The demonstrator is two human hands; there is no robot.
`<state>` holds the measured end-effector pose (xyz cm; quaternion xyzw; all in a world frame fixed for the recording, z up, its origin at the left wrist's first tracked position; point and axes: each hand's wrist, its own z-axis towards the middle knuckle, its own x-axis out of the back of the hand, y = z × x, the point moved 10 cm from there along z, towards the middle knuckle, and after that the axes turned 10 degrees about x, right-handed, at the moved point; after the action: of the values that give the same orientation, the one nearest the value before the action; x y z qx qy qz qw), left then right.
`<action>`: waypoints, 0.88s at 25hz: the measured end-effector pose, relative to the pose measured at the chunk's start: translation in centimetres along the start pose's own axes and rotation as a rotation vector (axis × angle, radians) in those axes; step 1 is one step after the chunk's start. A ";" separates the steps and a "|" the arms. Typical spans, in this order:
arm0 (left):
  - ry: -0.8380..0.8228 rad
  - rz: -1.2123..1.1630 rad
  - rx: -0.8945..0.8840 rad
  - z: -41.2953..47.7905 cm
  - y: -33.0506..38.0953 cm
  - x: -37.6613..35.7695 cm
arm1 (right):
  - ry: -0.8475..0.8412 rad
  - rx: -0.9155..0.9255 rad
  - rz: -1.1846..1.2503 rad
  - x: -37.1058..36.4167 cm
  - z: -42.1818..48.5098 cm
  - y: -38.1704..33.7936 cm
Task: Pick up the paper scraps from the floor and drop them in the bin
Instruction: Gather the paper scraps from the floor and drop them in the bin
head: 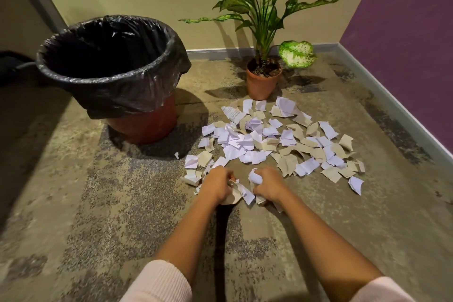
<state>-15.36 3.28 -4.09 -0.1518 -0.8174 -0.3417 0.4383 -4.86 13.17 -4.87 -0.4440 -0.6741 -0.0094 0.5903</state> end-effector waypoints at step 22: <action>0.807 -0.683 0.000 -4.4 -2.6 36.9 | 0.433 0.480 0.183 22.7 8.8 -29.4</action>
<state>-35.11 -3.50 26.79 0.2670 -0.5864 -0.4963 0.5818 -27.64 13.42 25.78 -0.3389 -0.4734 0.1086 0.8058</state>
